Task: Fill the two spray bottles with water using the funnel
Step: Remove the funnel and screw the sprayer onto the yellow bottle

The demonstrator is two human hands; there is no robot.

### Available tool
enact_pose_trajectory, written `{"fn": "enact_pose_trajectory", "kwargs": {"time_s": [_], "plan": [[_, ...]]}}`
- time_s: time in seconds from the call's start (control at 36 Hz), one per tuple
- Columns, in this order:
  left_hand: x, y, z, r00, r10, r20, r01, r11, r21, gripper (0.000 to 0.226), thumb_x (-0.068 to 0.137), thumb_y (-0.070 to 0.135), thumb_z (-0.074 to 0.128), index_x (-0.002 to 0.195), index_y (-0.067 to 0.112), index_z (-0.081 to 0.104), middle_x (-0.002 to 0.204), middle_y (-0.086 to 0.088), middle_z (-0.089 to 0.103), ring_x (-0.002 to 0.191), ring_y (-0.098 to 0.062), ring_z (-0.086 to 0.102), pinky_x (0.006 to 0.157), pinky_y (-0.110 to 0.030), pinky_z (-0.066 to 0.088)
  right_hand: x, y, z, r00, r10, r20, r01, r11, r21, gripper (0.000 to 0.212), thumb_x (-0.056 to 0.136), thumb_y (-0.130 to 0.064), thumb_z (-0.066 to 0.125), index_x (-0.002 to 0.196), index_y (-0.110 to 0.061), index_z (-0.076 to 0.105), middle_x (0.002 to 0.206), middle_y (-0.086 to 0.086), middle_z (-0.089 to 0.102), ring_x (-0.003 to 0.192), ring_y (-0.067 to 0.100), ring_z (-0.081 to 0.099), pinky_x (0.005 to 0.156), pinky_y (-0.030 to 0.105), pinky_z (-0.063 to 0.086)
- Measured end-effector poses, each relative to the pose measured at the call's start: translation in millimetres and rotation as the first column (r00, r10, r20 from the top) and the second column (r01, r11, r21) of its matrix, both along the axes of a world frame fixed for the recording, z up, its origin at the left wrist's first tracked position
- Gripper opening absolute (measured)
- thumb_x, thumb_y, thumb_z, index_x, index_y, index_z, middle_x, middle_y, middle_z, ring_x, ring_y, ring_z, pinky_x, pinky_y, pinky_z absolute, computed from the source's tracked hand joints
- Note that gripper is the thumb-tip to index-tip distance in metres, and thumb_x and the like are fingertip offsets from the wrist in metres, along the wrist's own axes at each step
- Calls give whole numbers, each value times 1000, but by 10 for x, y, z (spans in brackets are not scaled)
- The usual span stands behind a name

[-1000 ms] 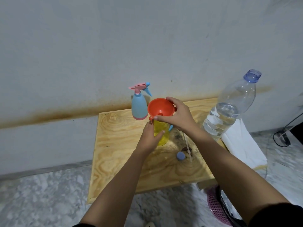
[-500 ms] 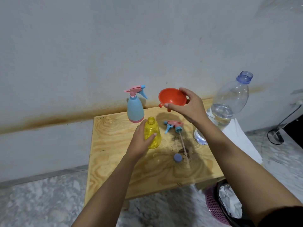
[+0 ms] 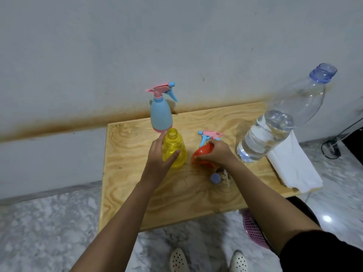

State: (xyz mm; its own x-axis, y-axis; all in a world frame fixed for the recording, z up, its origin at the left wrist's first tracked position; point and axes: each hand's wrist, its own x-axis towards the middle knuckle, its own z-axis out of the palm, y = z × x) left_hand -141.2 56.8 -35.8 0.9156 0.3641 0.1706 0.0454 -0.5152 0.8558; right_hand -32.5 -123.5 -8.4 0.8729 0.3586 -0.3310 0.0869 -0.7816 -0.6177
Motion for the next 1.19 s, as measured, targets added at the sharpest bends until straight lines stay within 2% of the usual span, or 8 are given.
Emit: {"fn": "enact_pose_trajectory", "kwargs": {"time_s": [0.25, 0.36, 0.5, 0.61, 0.69, 0.89, 1.0, 1.19], "plan": [[3, -16, -76, 997, 43, 67, -43, 999, 1, 66, 88, 41, 60, 145, 24, 31, 128, 1, 47, 119, -9, 44, 97, -26, 40, -8, 18, -134, 998, -54, 20, 52, 994, 94, 82, 66, -48, 80, 131, -11, 45, 124, 8, 50, 112, 21, 50, 90, 30, 46], [-23, -88, -145, 993, 58, 103, -61, 998, 31, 66, 89, 43, 57, 144, 27, 25, 129, -3, 46, 118, -3, 39, 95, -6, 30, 134, -67, -212, 962, -269, 54, 253, 944, 213, 54, 83, -46, 64, 122, -10, 55, 118, 9, 55, 105, 20, 53, 86, 28, 42], [-7, -123, -189, 990, 84, 116, -87, 996, 23, 64, 89, 47, 52, 145, 34, 24, 127, 17, 36, 123, -9, 41, 101, -28, 38, 426, -156, -301, 926, -377, -14, 376, 919, 117, 32, 92, -32, 49, 107, -4, 57, 113, 17, 59, 102, 28, 53, 76, 28, 34], [-27, -161, -247, 990, 108, 90, -110, 994, 15, 66, 90, 47, 52, 147, 33, 21, 133, 12, 35, 129, -18, 41, 103, -47, 41, 524, -171, -416, 946, -322, -39, 322, 947, -22, 42, 87, -33, 57, 114, -2, 53, 115, 16, 56, 106, 31, 53, 77, 31, 38], [-24, -146, -250, 988, 94, 124, -96, 995, 9, 67, 91, 49, 50, 147, 44, 14, 133, 18, 33, 129, -18, 41, 103, -47, 42, 563, -111, -447, 946, -324, -15, 324, 946, -10, 45, 83, -35, 63, 113, -1, 57, 109, 12, 57, 101, 27, 55, 83, 33, 43], [-12, -208, -310, 985, 124, 117, -122, 992, -22, 68, 92, 56, 45, 148, 39, 10, 136, 16, 32, 131, -6, 35, 107, -33, 35, 611, 12, -441, 961, -274, 29, 272, 961, 49, 19, 85, -25, 63, 83, -6, 60, 78, 4, 51, 78, 19, 47, 55, 15, 30], [-28, -215, -280, 988, 122, 96, -120, 993, -18, 68, 92, 52, 48, 149, 36, 14, 140, 11, 32, 132, 5, 30, 106, -16, 29, 657, 124, -246, 944, -315, 93, 284, 924, 255, 22, 82, -17, 68, 74, 0, 56, 75, 15, 52, 74, 26, 46, 55, 23, 27], [-42, -160, -184, 994, 92, 52, -90, 995, -46, 67, 90, 27, 64, 142, 33, 22, 138, 8, 37, 128, -2, 35, 103, -21, 34, 609, 438, 531, 936, -313, 159, 180, 818, 547, 20, 83, -17, 68, 99, -6, 64, 88, 5, 57, 79, 15, 49, 69, 18, 37]]}}
